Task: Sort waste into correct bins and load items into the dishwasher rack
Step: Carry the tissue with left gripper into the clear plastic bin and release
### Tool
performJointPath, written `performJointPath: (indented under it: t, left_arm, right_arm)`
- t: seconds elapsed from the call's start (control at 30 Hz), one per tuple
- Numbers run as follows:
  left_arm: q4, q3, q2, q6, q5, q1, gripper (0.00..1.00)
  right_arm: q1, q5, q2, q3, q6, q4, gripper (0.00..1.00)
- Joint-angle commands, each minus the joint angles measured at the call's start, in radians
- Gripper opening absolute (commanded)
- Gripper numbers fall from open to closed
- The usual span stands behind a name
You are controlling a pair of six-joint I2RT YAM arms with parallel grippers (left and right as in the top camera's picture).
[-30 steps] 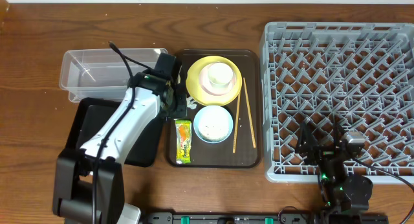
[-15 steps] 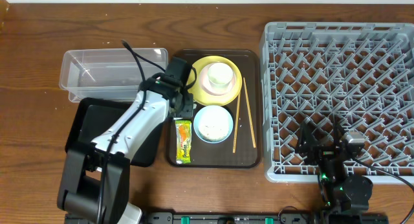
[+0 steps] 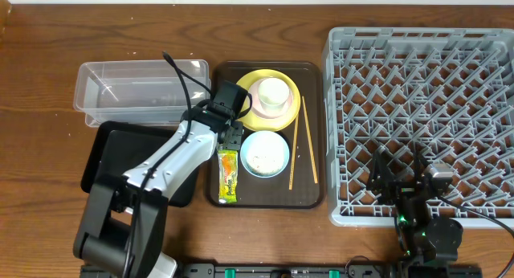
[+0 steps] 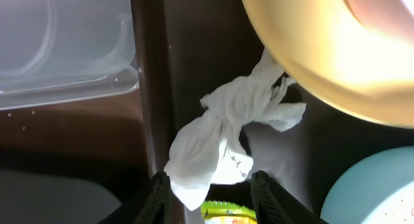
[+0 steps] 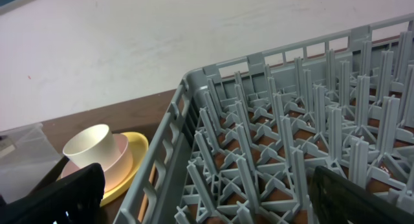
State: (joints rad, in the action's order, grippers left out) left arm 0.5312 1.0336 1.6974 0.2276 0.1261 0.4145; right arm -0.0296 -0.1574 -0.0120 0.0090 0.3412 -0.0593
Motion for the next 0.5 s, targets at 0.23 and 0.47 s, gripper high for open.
performJointPath:
  t: [0.23, 0.47]
  left_arm:
    - [-0.011, -0.012, 0.096, -0.013, 0.025, 0.001, 0.41]
    - [-0.017, -0.01, 0.068, -0.013, 0.025, 0.001, 0.1]
  right_arm:
    - [0.001, -0.004, 0.006, -0.003, 0.01, -0.001, 0.99]
    - [0.001, -0.004, 0.006, -0.003, 0.01, -0.001, 0.99]
